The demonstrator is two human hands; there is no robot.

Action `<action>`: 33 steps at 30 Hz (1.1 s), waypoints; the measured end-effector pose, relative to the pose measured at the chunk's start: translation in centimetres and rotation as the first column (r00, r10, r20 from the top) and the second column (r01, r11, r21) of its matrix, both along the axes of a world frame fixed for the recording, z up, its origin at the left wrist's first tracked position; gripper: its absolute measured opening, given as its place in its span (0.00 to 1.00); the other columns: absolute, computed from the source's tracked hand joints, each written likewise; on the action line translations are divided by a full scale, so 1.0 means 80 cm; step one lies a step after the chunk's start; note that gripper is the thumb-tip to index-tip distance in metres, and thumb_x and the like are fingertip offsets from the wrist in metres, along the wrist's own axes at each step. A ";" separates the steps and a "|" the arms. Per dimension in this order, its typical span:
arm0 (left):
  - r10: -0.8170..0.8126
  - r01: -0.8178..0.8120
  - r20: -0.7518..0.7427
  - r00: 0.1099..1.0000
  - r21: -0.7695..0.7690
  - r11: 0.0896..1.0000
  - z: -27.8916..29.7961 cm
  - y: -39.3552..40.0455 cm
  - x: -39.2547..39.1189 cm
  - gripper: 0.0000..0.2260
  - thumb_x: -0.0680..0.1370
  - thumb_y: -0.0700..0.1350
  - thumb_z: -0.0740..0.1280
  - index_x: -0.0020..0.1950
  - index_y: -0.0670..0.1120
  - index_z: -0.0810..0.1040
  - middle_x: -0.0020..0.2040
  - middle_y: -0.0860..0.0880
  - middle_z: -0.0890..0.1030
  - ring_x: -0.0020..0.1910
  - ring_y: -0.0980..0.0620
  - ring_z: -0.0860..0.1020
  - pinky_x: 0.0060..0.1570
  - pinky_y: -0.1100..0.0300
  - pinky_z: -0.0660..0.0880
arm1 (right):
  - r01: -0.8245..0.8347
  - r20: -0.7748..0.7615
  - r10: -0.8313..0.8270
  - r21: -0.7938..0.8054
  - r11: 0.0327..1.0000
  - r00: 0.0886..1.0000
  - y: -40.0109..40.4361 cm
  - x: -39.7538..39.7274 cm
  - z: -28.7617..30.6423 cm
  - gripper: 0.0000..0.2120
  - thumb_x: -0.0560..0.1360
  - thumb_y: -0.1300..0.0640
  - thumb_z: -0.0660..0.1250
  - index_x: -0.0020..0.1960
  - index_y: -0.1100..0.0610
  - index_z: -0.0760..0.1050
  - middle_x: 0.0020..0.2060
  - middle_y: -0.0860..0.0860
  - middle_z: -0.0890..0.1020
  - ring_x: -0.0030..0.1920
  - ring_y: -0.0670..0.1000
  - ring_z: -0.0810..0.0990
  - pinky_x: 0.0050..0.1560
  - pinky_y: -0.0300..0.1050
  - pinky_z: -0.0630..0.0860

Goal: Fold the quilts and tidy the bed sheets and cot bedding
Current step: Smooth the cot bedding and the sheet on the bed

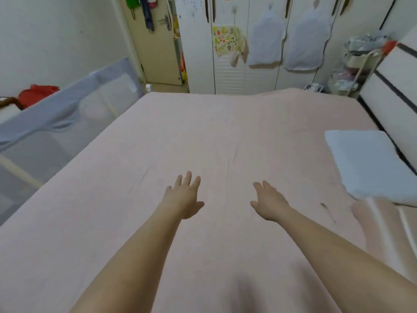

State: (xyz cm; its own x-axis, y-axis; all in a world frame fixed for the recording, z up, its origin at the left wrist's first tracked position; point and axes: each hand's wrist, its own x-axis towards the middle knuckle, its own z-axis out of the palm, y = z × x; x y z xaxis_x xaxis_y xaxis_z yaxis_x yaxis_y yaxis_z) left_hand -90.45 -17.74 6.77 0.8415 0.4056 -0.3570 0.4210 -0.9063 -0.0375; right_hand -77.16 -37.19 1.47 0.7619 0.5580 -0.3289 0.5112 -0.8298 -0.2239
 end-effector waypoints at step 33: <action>-0.075 0.082 0.296 0.952 -0.011 0.997 -0.535 0.703 0.130 0.30 0.80 0.63 0.42 0.79 0.51 0.43 0.79 0.50 0.43 0.78 0.46 0.41 0.73 0.39 0.37 | 0.274 0.217 -0.288 0.090 0.957 0.933 0.730 0.083 -0.480 0.32 0.80 0.36 0.40 0.79 0.50 0.39 0.77 0.57 0.41 0.77 0.59 0.38 0.74 0.58 0.35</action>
State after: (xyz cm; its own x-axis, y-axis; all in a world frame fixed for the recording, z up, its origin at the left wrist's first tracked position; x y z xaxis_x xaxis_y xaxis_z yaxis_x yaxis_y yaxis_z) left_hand -80.08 38.54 -36.04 0.9396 0.3283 -0.0964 0.3372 -0.9362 0.0989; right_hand -70.51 21.22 -36.89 0.9405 0.3232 -0.1045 0.3015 -0.9361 -0.1813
